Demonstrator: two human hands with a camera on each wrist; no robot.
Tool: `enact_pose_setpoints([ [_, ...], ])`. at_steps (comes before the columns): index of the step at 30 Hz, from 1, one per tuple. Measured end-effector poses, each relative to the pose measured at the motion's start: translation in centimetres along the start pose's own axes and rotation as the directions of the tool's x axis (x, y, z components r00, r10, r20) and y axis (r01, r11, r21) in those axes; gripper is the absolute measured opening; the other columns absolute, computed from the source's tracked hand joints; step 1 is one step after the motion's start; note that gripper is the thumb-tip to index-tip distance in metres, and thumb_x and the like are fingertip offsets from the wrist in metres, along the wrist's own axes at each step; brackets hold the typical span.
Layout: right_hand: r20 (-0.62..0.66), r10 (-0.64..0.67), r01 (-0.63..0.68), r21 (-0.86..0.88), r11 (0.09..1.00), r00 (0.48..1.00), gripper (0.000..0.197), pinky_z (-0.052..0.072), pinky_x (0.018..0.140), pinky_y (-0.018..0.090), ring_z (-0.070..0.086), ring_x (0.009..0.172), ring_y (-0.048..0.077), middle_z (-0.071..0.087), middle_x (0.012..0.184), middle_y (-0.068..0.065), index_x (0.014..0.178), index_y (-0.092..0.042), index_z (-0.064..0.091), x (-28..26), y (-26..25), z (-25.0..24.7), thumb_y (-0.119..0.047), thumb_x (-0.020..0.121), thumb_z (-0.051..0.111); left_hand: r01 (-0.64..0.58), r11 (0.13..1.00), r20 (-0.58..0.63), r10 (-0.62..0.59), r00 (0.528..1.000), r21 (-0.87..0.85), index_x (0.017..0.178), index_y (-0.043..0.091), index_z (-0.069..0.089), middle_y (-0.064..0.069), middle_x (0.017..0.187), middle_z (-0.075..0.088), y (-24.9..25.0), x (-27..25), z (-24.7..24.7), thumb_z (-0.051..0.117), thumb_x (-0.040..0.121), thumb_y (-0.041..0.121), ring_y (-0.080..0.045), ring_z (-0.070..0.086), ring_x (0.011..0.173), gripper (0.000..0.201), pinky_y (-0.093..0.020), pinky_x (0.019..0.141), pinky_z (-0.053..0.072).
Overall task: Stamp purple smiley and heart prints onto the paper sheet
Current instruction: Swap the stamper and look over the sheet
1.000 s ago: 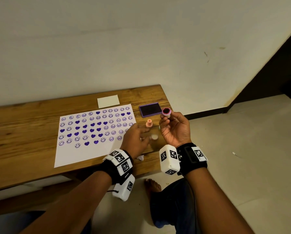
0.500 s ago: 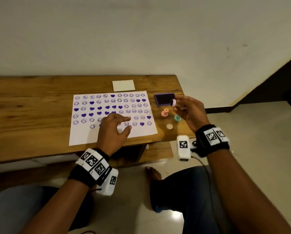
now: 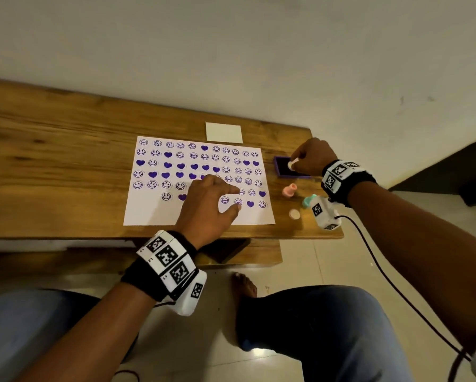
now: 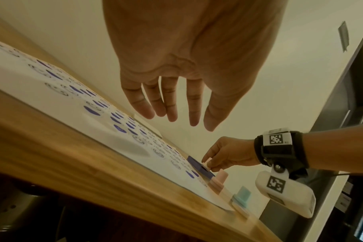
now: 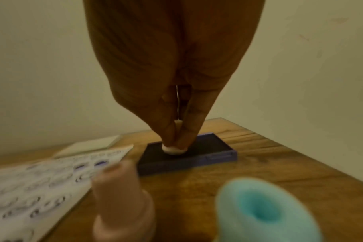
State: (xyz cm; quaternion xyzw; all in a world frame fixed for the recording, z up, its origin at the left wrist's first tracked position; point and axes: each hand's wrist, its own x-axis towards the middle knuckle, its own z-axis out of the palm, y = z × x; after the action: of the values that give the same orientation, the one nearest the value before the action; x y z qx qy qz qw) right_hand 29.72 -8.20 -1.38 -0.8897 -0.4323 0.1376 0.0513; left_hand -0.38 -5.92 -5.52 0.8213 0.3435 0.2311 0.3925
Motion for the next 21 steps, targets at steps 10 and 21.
enact_pose_setpoints([
  [10, 0.052, -0.153, 0.161, -0.228, 0.96, 0.987, 0.022, 0.047, 0.076, 0.028, 0.064, 0.101, 0.027, 0.071, 0.108, 0.011, 0.103, -0.01, 0.078, 0.8, -0.9, 0.1, -0.016, 0.081, 0.076, 0.043, 0.998, 0.027, -0.041, 0.999, -0.051, 0.118, 0.026, 0.067, 0.003, 0.121, 0.056, 0.0, 1.3, -0.4, 0.071, 0.083, 0.033, -0.016, 0.045, 0.118, 0.036, -0.022, 0.096, 0.033],
  [21, 0.071, -0.118, 0.13, -0.217, 0.967, 0.99, 0.022, 0.042, 0.075, 0.023, 0.065, 0.104, 0.023, 0.074, 0.108, 0.006, 0.103, -0.014, 0.079, 0.5, -1.9, 0.0, -0.015, 0.08, 0.075, 0.048, 0.993, 0.053, -0.042, 0.998, -0.11, 0.113, 0.029, 0.069, 0.002, 0.115, 0.058, 0.7, 1.7, -0.2, 0.073, 0.081, 0.031, -0.021, 0.053, 0.114, 0.032, -0.046, 0.095, 0.047],
])
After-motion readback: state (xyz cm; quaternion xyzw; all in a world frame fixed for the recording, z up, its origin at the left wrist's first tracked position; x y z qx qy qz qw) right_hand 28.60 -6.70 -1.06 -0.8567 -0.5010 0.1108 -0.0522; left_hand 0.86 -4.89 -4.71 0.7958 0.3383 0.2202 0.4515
